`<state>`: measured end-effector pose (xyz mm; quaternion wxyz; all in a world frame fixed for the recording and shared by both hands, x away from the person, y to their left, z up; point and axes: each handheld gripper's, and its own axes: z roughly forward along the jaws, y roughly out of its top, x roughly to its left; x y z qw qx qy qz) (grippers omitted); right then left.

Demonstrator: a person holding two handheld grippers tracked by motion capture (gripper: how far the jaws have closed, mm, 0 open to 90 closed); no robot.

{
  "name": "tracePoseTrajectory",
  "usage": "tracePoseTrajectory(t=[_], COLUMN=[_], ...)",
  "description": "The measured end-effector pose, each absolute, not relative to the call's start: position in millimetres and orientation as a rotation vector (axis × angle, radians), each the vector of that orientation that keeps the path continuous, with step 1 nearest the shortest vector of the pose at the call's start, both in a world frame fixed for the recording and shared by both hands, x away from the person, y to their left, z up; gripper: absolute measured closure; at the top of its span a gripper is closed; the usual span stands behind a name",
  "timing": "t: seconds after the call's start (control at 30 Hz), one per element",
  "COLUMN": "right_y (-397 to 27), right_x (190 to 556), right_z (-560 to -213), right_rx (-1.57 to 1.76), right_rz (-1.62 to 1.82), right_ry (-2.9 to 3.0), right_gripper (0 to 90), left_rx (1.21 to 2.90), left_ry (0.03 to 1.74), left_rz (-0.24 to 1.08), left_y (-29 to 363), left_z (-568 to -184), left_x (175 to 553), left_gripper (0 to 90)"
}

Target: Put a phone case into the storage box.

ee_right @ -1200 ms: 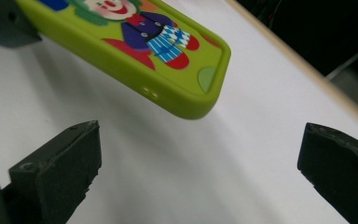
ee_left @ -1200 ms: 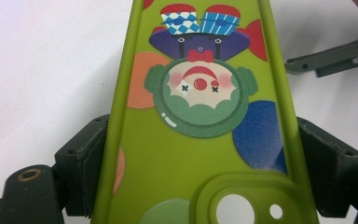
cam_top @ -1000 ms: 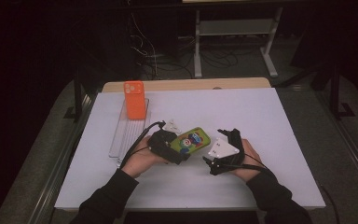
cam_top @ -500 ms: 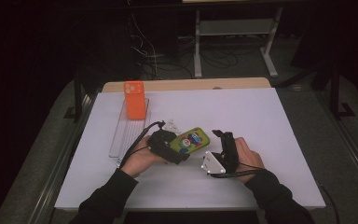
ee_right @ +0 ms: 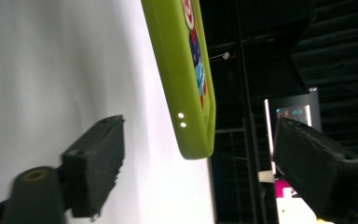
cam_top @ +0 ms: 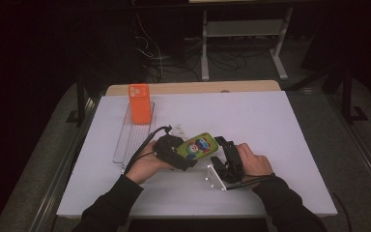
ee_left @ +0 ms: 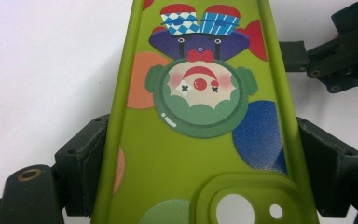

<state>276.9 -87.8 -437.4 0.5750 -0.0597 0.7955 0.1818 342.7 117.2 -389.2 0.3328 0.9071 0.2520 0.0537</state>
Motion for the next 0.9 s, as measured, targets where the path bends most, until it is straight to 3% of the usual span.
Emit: tracePoseTrajectory(t=[0.9], right_y=[-71.6], right_x=[264.1], right_z=[-447.5], right_rx=[-0.282], right_rz=[0.363], right_ry=[1.796], right_gripper=[74.0], left_rx=[2.375], left_ry=[0.626], left_rz=[0.114], left_y=[112.9], left_z=[-390.1], left_x=[339.2], left_gripper=[15.5])
